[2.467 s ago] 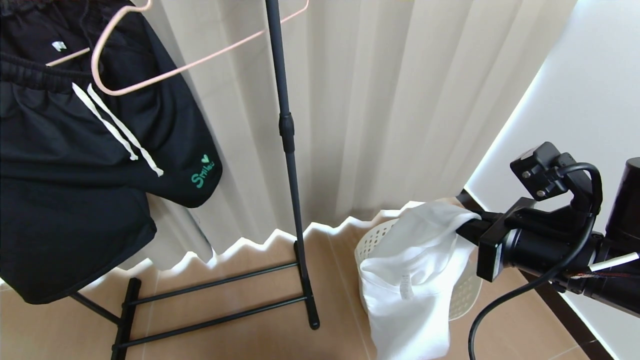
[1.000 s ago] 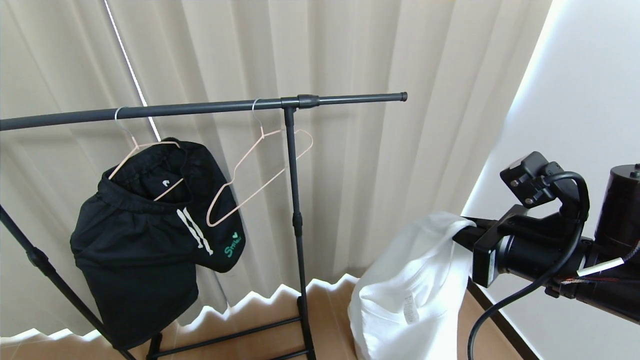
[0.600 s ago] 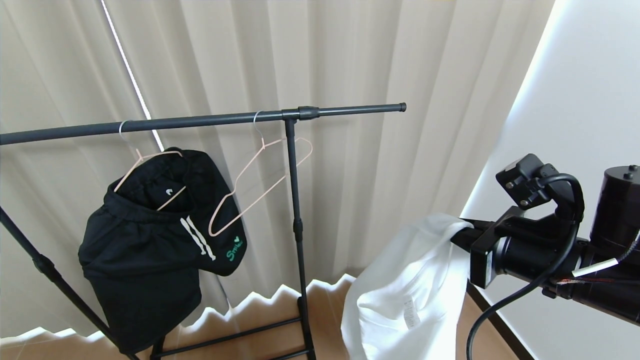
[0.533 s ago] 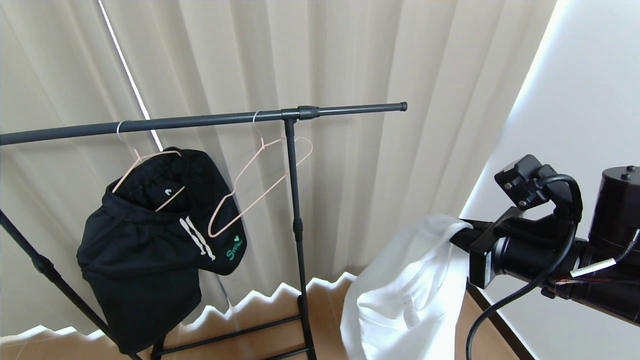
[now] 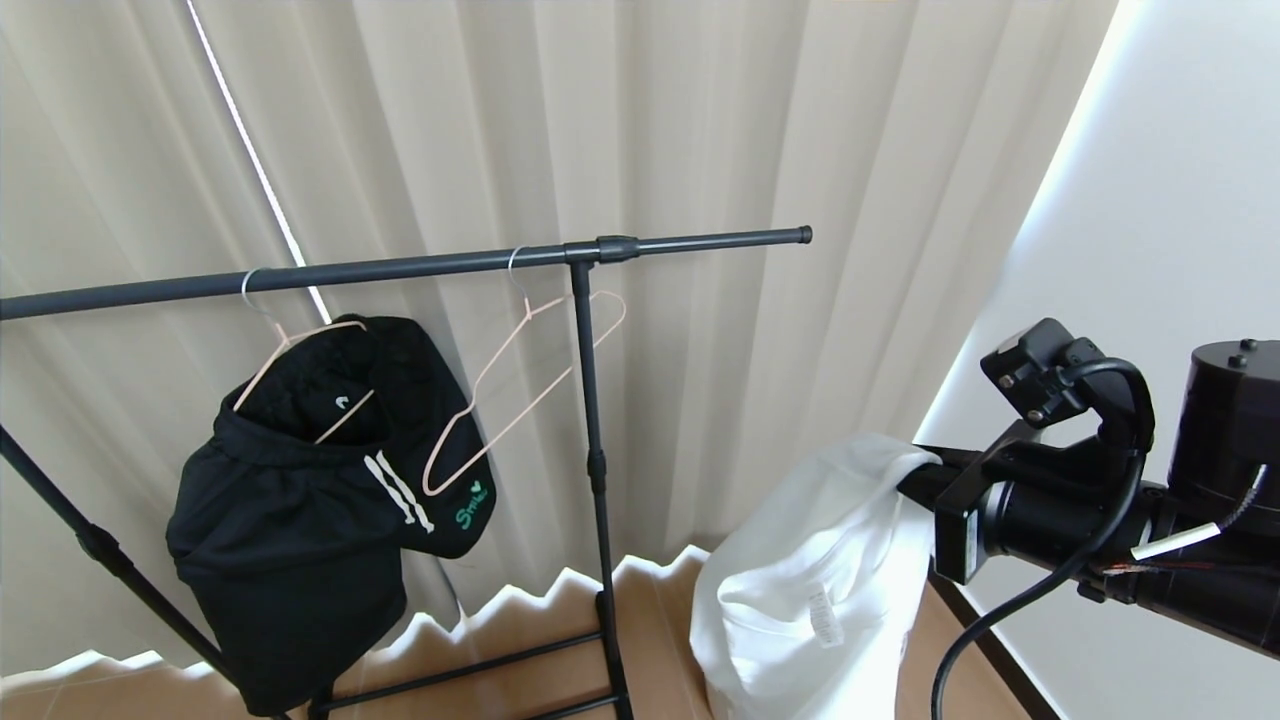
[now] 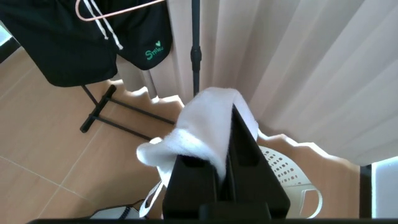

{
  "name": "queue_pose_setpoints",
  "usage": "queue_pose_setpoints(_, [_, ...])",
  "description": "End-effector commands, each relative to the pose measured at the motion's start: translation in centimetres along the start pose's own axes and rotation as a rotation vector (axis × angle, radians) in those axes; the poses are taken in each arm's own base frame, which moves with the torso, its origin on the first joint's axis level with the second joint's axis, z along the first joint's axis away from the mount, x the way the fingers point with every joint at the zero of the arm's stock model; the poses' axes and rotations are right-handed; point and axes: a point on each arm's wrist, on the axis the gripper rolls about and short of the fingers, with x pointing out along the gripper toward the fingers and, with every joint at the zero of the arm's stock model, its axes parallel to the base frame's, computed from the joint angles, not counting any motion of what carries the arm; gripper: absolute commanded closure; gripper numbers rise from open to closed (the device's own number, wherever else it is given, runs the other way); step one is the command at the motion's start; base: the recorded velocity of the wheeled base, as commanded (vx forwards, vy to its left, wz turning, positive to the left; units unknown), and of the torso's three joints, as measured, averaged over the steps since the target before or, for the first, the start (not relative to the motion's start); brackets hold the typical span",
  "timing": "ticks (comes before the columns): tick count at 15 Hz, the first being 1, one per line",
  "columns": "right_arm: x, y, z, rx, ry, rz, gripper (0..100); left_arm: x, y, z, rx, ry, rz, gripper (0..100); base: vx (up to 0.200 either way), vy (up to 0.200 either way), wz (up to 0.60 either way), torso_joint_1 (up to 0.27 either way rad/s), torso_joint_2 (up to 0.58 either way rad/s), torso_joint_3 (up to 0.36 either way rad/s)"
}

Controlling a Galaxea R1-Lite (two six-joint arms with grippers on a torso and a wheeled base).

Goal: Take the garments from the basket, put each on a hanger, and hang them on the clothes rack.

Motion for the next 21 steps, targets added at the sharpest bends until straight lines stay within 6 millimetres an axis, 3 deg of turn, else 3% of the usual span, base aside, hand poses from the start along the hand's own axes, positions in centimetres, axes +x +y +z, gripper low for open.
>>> queue_pose_setpoints(1, [0.0, 0.0, 0.0, -0.001, 0.0, 0.001, 100, 0.0, 0.0, 0.0, -0.001, 0.002, 0.0, 0, 0.0, 0.0, 0.0, 0.168, -0.35, -0.193])
queue_pose_setpoints(9, [0.4, 0.1, -0.3, -0.004, 0.016, -0.002, 100, 0.0, 0.0, 0.0, 0.001, 0.002, -0.003, 0, 0.0, 0.0, 0.0, 0.1, -0.21, -0.109])
queue_pose_setpoints(15, [1.2, 0.3, -1.0, -0.017, -0.019, -0.008, 100, 0.0, 0.0, 0.0, 0.001, 0.002, -0.003, 0, 0.0, 0.0, 0.6, 0.003, 0.0, 0.003])
queue_pose_setpoints(21, [1.3, 0.2, -0.9, -0.023, -0.04, -0.038, 100, 0.0, 0.0, 0.0, 0.002, 0.002, -0.003, 0, -0.033, 0.033, 0.0, 0.0, 0.0, 0.0])
